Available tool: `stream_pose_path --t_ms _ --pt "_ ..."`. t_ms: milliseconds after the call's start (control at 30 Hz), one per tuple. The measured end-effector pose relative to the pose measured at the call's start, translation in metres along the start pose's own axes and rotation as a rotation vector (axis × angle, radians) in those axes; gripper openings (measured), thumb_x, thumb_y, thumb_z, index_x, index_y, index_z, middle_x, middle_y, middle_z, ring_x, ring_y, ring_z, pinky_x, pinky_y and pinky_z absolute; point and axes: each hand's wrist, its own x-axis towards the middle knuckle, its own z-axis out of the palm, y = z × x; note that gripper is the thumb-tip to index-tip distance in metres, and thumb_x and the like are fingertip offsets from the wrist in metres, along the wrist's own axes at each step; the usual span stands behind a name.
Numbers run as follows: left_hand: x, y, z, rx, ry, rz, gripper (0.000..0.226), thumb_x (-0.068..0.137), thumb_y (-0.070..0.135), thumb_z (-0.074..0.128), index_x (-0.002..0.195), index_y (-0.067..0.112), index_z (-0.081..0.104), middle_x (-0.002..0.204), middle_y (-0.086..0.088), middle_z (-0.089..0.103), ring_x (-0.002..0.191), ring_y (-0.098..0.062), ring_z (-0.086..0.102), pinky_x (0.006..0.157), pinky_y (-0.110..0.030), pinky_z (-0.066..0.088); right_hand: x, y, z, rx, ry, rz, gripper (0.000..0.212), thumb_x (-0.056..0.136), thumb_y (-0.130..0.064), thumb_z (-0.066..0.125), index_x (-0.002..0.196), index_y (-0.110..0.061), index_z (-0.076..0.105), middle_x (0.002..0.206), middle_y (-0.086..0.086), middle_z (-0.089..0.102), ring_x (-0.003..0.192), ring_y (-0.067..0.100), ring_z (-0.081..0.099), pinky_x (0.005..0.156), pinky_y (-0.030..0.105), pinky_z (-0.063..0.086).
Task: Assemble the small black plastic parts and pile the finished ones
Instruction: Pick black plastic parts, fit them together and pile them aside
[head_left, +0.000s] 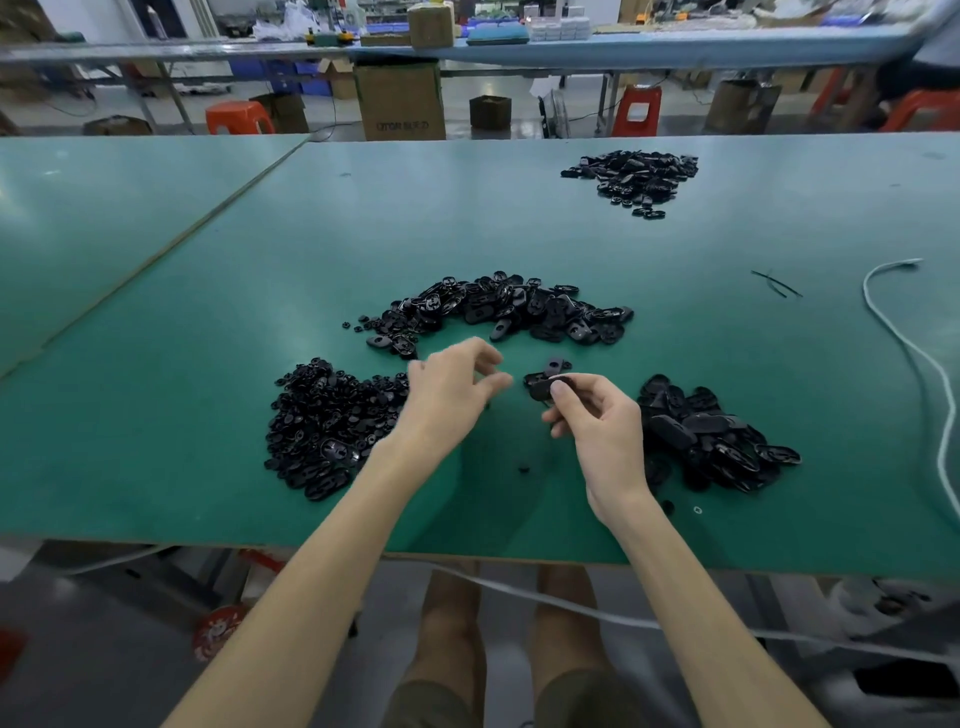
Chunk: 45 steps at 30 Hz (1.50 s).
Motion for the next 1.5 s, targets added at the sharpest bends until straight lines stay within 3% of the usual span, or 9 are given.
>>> stream_pose_path --t_ms 100,200,433,633,800,900,967,1200,1500 --pt "0.010 -0.017 -0.016 0.283 0.106 -0.055 0.021 0.100 0.026 0.065 0.119 0.016 0.068 0.118 -0.006 0.067 0.106 -0.025 0.064 0.104 -0.047 0.045 0.000 0.000 0.001 -0.019 -0.028 0.005 0.008 0.099 -0.005 0.066 0.105 -0.005 0.073 0.078 0.000 0.074 0.068 0.011 0.067 0.062 0.022 0.053" --pt "0.018 -0.033 -0.023 0.440 0.036 -0.120 0.027 0.101 0.028 0.064 0.124 0.013 0.067 0.124 -0.011 0.062 0.116 -0.031 0.057 0.103 -0.045 0.044 0.000 0.001 0.001 -0.041 -0.048 0.013 0.010 0.099 -0.005 0.067 0.105 -0.007 0.074 0.076 -0.002 0.074 0.068 0.010 0.067 0.062 0.021 0.053" --pt "0.014 -0.042 -0.020 0.408 0.135 -0.045 0.008 0.097 0.021 0.070 0.103 0.020 0.076 0.101 0.002 0.074 0.104 -0.022 0.061 0.102 -0.038 0.028 0.000 0.000 0.002 -0.060 -0.055 0.024 0.008 0.099 -0.006 0.067 0.103 -0.009 0.073 0.074 -0.001 0.074 0.067 0.009 0.067 0.062 0.021 0.053" --pt "0.008 -0.037 -0.020 0.388 0.243 -0.021 0.011 0.099 0.019 0.066 0.102 0.025 0.074 0.098 0.008 0.075 0.096 -0.017 0.064 0.090 -0.035 0.020 -0.001 -0.001 0.001 -0.061 -0.054 0.025 0.008 0.099 -0.006 0.067 0.103 -0.010 0.074 0.073 -0.002 0.074 0.067 0.009 0.067 0.062 0.022 0.053" --pt "0.008 -0.033 -0.025 0.298 0.247 -0.017 0.010 0.099 0.016 0.066 0.099 0.022 0.075 0.096 0.005 0.075 0.091 -0.017 0.064 0.087 -0.032 0.020 -0.001 0.000 0.002 -0.068 -0.065 0.028 0.010 0.099 -0.008 0.067 0.103 -0.012 0.074 0.072 -0.002 0.074 0.067 0.010 0.067 0.064 0.023 0.053" --pt "0.007 -0.028 -0.024 0.092 0.189 -0.002 0.008 0.094 0.014 0.072 0.097 0.019 0.077 0.089 0.007 0.074 0.086 -0.011 0.067 0.092 -0.030 0.044 -0.001 0.000 0.002 -0.062 -0.060 0.026 0.011 0.100 -0.008 0.066 0.104 -0.011 0.075 0.073 -0.001 0.075 0.067 0.010 0.068 0.063 0.022 0.053" --pt "0.004 -0.021 -0.021 -0.156 0.121 0.016 0.006 0.092 0.013 0.076 0.094 0.019 0.078 0.082 0.006 0.074 0.077 -0.007 0.069 0.078 -0.022 0.054 -0.001 0.000 0.002 -0.059 -0.053 0.022 0.012 0.100 -0.008 0.065 0.105 -0.009 0.076 0.075 0.001 0.075 0.068 0.010 0.068 0.063 0.023 0.053" --pt "-0.002 -0.004 0.021 -0.632 0.017 0.082 0.006 0.092 0.016 0.076 0.090 0.011 0.076 0.078 -0.003 0.077 0.063 -0.013 0.068 0.062 -0.021 0.050 -0.001 0.000 0.002 -0.022 -0.009 0.018 0.009 0.101 -0.011 0.065 0.103 -0.009 0.074 0.078 0.003 0.076 0.069 0.013 0.069 0.063 0.025 0.053" --pt "-0.010 -0.015 0.046 -0.662 0.134 0.058 0.010 0.095 0.022 0.073 0.090 0.013 0.076 0.074 0.001 0.075 0.060 -0.010 0.065 0.061 -0.017 0.046 0.000 0.000 0.000 -0.005 0.019 0.004 0.007 0.101 -0.014 0.066 0.102 -0.009 0.072 0.077 0.000 0.075 0.070 0.012 0.071 0.062 0.023 0.054"
